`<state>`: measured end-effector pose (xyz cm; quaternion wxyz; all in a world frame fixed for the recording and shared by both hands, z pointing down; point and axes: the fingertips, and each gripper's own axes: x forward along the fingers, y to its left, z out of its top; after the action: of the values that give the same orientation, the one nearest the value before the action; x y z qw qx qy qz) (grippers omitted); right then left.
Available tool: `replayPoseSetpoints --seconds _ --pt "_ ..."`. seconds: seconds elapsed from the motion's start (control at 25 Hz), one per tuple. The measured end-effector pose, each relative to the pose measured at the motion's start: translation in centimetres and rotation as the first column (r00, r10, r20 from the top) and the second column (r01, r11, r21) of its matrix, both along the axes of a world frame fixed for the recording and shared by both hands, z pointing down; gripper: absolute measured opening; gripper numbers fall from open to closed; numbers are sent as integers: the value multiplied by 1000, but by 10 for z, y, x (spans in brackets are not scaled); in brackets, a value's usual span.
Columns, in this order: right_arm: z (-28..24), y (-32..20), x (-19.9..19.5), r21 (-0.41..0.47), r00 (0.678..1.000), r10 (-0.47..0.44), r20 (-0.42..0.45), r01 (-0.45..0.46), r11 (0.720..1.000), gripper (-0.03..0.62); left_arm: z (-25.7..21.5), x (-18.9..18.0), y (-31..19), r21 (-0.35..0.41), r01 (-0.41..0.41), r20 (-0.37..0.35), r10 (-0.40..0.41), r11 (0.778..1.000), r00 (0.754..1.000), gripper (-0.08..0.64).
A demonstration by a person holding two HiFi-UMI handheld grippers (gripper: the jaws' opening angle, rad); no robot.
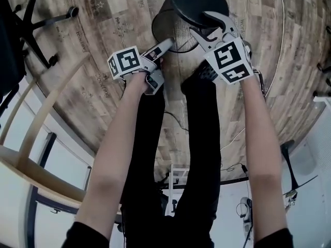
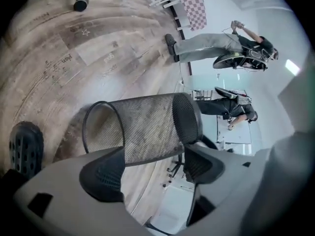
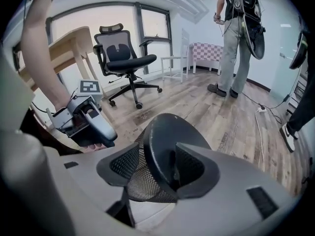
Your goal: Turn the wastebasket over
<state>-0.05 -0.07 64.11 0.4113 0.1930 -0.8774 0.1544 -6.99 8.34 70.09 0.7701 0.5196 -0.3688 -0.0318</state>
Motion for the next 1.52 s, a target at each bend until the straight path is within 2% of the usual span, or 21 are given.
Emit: replayPoseSetpoints --seconds 0.28,0.44,0.84,1.0,1.2,1.52 --pt "-1 14 -10 -25 1000 -26 -4 26 999 244 -48 -8 -50 107 117 -57 -112 987 992 387" --pt "-2 25 -15 -38 999 -34 11 34 999 239 -57 -2 -66 129 120 -50 -114 984 992 387" --pt "-4 38 -12 -110 998 -6 59 13 994 229 -49 7 -60 87 127 3 -127 988 992 385" --pt "-8 32 -10 -190 987 113 114 -90 978 230 -48 5 -59 76 150 -4 -150 986 989 385" --pt "-6 22 -1 -261 957 236 170 -187 947 230 -46 6 -60 66 164 -7 -163 984 987 386" --pt "-8 41 -6 -309 971 163 178 -102 945 230 -40 6 -50 41 119 36 -121 992 992 385"
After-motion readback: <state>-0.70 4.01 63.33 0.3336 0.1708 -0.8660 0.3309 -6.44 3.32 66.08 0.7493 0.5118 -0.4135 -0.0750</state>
